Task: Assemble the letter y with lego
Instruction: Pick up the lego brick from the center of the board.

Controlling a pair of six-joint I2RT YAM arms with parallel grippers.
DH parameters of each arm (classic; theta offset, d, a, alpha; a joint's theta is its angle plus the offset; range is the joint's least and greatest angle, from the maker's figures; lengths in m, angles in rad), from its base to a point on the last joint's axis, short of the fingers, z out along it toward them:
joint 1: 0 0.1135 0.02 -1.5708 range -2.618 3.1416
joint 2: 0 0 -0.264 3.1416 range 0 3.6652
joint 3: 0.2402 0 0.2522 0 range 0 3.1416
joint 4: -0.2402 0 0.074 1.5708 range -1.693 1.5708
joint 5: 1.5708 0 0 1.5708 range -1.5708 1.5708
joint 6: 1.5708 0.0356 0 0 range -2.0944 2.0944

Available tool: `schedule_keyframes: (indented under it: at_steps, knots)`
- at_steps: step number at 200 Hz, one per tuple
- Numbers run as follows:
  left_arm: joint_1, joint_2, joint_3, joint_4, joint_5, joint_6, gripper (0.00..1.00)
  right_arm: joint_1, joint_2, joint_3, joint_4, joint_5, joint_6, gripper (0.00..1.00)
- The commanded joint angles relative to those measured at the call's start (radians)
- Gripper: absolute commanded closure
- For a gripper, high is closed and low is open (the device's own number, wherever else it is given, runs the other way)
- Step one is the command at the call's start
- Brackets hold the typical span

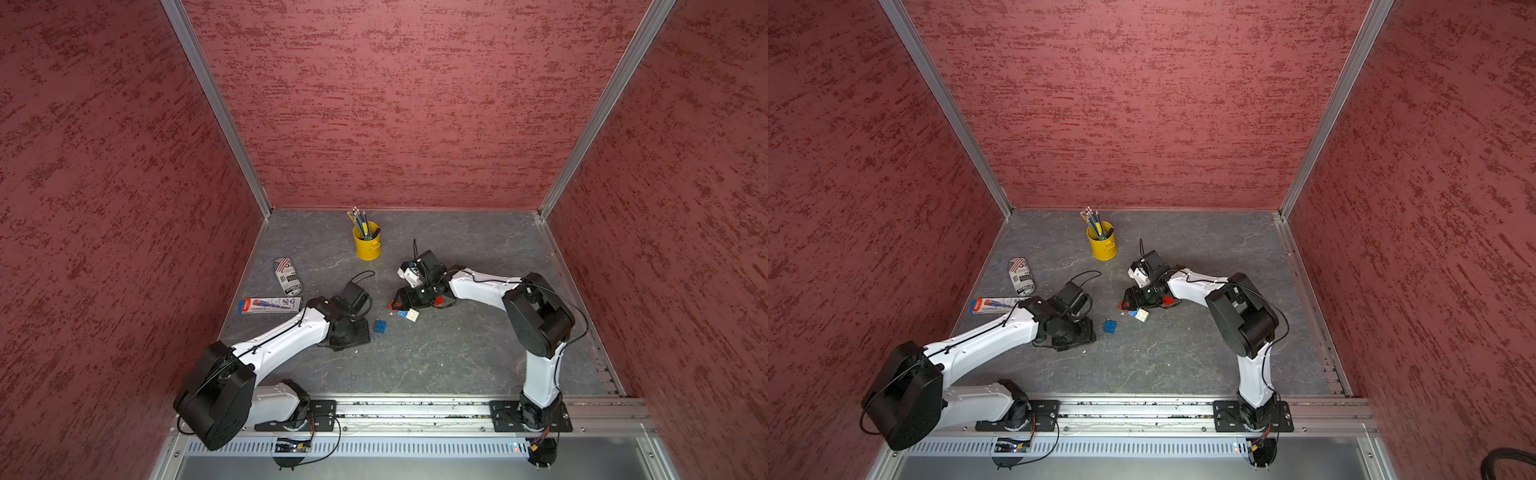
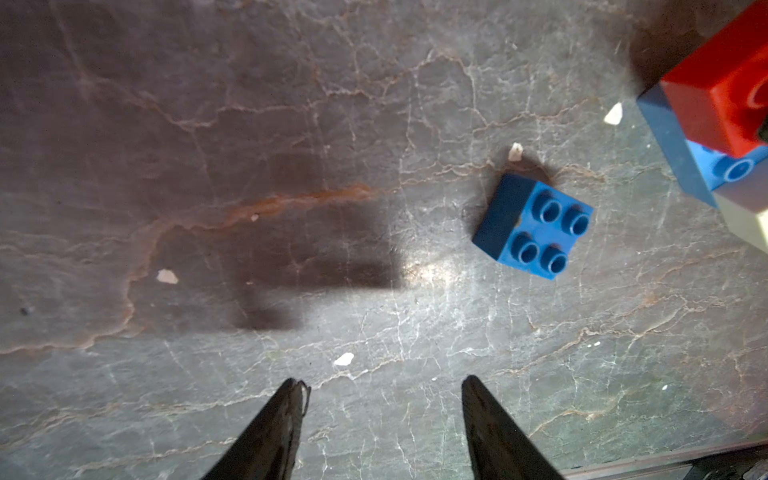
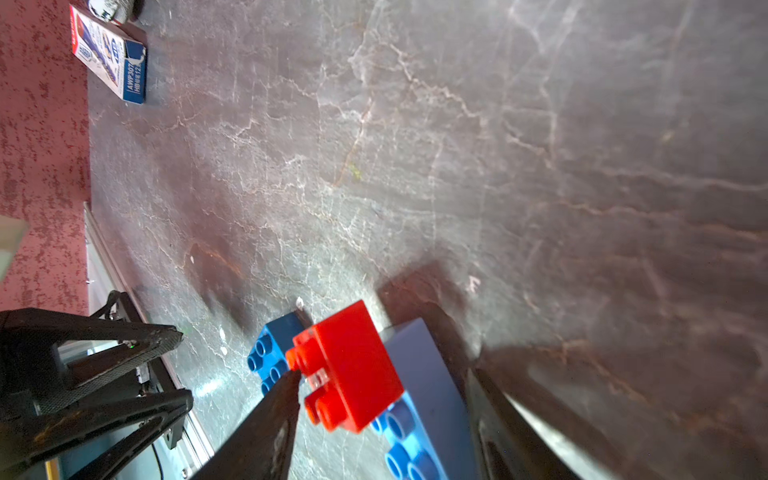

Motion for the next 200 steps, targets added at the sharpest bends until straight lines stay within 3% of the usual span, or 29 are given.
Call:
schedule_keyframes:
  at_steps: [1,29,112,200]
  knots:
    - [0.011,0.015,-0.004,0.026,0.012,0.013,0.37,0.008,-0.046,-0.004,-0.026,0.076,-0.026,0.34]
    - [0.012,0.031,0.003,0.027,0.016,0.018,0.37,0.008,-0.062,0.018,-0.032,0.115,-0.040,0.33]
    - [0.017,0.068,0.000,0.048,0.019,0.019,0.37,0.029,-0.076,-0.022,-0.037,0.066,-0.085,0.33]
    - [0.018,0.087,-0.006,0.060,0.023,0.015,0.37,0.085,-0.093,0.005,-0.089,0.251,-0.139,0.32]
